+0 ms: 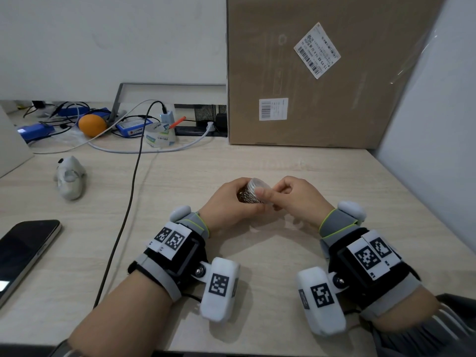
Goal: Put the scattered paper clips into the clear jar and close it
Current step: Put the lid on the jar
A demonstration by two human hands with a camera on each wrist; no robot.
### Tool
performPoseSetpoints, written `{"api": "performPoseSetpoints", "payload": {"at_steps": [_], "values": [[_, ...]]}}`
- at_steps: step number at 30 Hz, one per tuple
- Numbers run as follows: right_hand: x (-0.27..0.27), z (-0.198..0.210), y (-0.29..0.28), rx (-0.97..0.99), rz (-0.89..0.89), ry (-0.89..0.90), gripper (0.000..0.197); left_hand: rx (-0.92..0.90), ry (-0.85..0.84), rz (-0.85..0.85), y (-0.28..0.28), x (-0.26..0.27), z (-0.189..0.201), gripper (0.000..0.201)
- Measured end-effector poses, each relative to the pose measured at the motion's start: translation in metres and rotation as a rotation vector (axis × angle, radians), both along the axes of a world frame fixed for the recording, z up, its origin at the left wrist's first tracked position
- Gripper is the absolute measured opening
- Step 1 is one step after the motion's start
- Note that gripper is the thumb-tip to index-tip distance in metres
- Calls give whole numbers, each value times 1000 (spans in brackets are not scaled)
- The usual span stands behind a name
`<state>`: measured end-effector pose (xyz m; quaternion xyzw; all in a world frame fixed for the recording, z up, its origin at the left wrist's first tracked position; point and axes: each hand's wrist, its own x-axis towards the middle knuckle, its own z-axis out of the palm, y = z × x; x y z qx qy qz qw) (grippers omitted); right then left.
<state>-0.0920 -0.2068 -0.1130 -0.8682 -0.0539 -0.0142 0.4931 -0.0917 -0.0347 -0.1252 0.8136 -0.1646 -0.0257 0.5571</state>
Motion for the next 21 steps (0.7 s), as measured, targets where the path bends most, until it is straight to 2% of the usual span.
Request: {"api": "performPoseSetpoints", "payload": {"at_steps": [2,5,8,10,17,21], "values": [[1,-1,1,52,11,-5,58,-56,5,15,-1,0,1,39],[-1,1,4,191,116,-10,72,-82,15,42,-1,0,1,52],[-3,1,3,187,177,-29,58,-94,18,44,-1,0,0,58],[-3,1,2,184,162,-35,51,-82,16,34,-1,0,0,57],[2,-1,3,209,88,-69,51,-10,-29,59,-3,0,0,47],[4,-3,7,168,-38,-63,51,52,-76,106,-5,2,-2,59]]}}
